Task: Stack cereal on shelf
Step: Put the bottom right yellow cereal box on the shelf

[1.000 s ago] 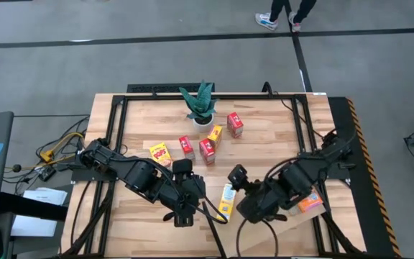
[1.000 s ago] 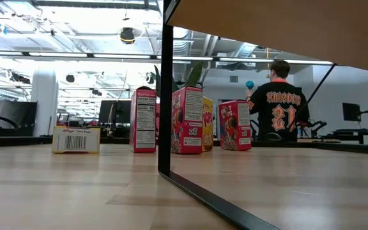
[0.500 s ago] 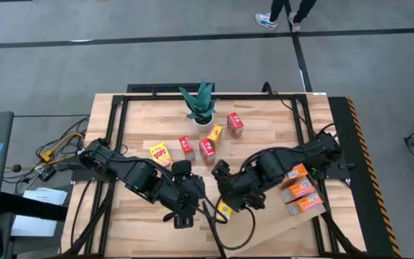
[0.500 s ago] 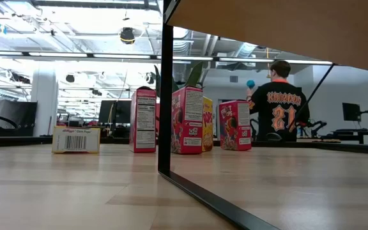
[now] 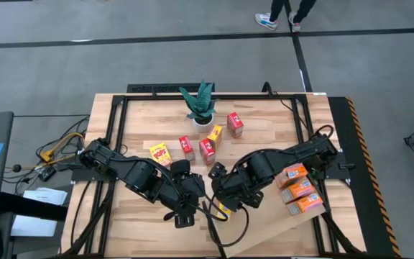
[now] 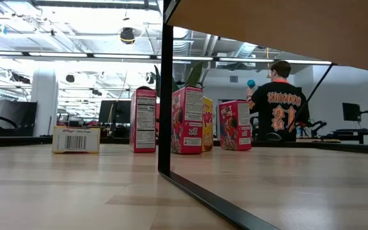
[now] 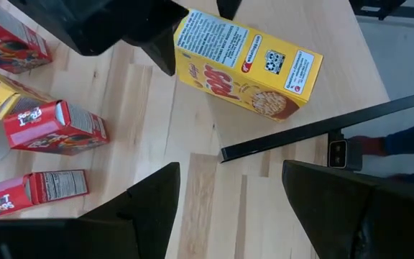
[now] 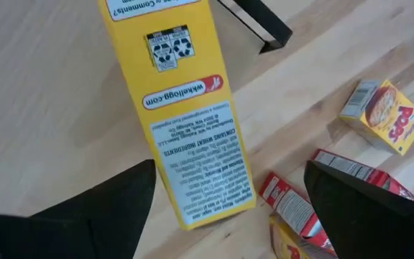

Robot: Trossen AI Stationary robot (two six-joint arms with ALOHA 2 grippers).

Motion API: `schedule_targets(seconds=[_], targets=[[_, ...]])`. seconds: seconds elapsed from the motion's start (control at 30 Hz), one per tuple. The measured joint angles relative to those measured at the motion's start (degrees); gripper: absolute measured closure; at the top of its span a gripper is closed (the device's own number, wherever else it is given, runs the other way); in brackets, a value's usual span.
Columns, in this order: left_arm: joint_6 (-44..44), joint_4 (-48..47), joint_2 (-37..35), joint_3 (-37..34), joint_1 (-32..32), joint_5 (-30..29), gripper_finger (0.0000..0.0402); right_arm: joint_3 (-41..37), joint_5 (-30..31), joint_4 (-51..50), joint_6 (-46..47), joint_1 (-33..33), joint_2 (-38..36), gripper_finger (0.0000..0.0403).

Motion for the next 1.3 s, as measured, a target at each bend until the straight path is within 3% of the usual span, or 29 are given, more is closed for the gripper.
schedule_targets(seconds=[0.43,0.9,1.3], targets=[[0.02,-0.07,0.0,0.0,0.0,0.04,0.0165,-7.06,0.13,-0.52,0.35,0.01,0.15,0.009],[0.04,-1.42,0.0,0.0,0.0,-0.92,0.0165,-6.99,0.13,0.2,0.72,0.07,-0.33,0.011],[0.04,-2.31,0.0,0.0,0.0,-0.94,0.0165,-6.99,0.11,0.13,1.4,0.07,-0.33,0.0211]])
